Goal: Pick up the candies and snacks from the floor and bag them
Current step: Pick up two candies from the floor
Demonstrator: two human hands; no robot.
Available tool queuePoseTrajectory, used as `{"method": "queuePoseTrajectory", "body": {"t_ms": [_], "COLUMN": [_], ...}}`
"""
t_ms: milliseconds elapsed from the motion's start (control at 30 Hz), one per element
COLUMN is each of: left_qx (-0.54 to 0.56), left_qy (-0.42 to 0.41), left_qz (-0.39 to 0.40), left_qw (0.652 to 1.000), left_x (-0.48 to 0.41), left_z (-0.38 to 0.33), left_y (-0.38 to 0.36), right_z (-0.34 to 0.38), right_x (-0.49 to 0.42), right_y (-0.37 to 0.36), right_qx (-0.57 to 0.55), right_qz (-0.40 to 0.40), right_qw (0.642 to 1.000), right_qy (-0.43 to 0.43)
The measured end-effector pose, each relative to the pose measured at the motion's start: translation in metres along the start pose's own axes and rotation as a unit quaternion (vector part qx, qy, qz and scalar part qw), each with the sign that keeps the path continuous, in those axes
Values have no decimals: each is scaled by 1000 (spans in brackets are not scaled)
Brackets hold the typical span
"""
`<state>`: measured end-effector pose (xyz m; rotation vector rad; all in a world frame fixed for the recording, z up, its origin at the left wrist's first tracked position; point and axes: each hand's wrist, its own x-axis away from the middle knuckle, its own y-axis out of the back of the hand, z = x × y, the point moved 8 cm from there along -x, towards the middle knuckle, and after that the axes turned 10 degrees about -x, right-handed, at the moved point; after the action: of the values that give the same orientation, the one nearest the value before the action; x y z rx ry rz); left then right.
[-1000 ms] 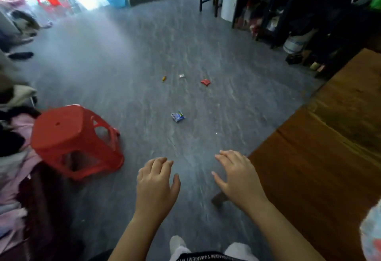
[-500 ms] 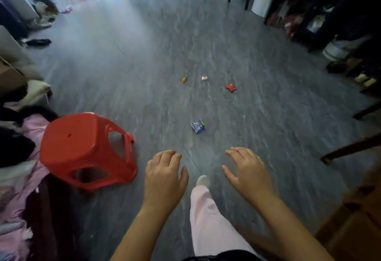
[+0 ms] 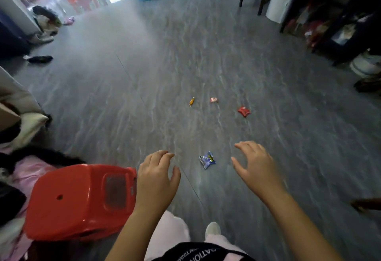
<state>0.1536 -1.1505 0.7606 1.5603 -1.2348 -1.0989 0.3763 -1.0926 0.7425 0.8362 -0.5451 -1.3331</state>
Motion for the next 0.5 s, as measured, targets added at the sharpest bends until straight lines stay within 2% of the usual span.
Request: {"method": "queuePoseTrajectory", "body": {"t_ms": [267,367,500], "left_qx": [3,5,-10], "left_qy": [10,5,-15], "left_qz": [15,23,6], "left_qw": [1000,1000,1000], "left_x": [-162,-240,-343], "left_z": [95,139,186], "left_y": [-25,-22,-10], "right_z": [19,54,115], "right_x": [-151,-223,-321], "right_y": [-70,-96,-124], "right_qx": [17,8,-13], "right_qz": [14,10,14], "right_qw": [999,999,1000], "right_qy": [-37,-47,-11]}}
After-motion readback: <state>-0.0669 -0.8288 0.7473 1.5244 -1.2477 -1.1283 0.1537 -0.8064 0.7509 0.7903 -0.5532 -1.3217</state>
